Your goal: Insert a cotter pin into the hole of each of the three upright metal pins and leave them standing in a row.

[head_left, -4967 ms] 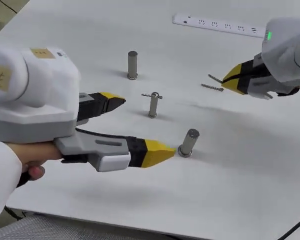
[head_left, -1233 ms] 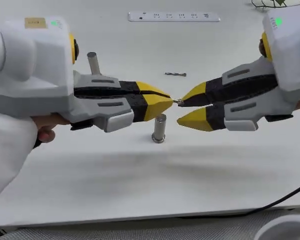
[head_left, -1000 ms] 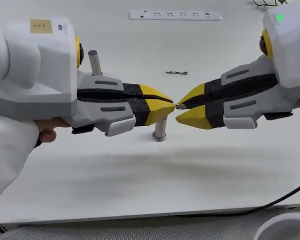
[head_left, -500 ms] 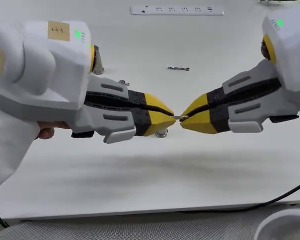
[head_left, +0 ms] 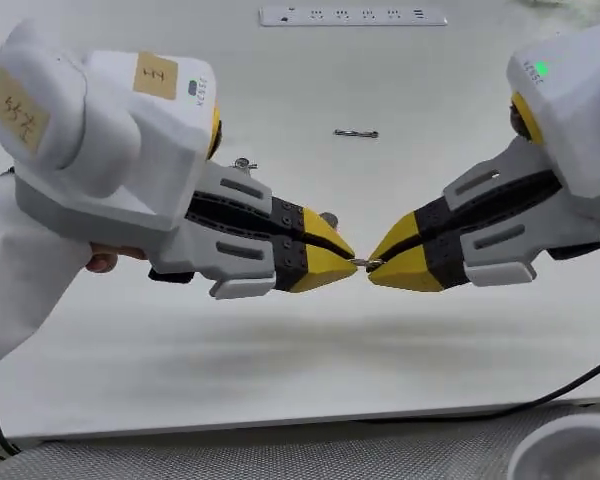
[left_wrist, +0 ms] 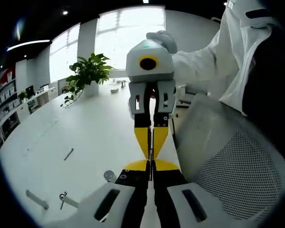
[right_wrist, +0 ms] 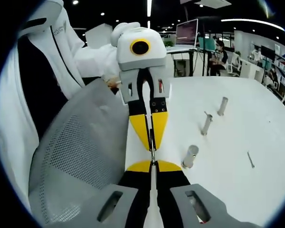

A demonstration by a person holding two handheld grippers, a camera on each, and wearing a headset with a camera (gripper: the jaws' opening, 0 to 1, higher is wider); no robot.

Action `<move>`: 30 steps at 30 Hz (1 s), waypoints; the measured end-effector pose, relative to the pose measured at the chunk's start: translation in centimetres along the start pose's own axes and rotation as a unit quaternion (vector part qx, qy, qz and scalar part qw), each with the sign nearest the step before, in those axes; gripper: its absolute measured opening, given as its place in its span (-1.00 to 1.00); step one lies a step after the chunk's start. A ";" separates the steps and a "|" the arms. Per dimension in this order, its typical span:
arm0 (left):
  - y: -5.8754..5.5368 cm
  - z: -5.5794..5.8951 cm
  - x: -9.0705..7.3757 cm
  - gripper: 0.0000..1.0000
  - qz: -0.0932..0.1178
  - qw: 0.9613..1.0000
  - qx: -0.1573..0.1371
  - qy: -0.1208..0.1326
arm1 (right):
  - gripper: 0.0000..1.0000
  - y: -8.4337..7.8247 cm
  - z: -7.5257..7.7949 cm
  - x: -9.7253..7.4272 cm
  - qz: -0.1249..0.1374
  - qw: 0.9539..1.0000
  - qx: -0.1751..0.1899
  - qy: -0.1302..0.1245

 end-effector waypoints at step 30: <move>-1.9 -4.7 -0.3 -0.43 -0.030 0.993 -0.038 0.107 | -1.00 -3.4 5.0 0.4 -0.027 0.997 0.020 -0.067</move>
Point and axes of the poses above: the centre of the closed fingertips' face, and the gripper's own axes: x roughly forward along the fingers, z roughly to its right, y roughly out of its top, the point moved 4 cm from there along -x, roughly backward along the fingers, and after that the axes turned 14 degrees about -y, right-handed, at the moved point
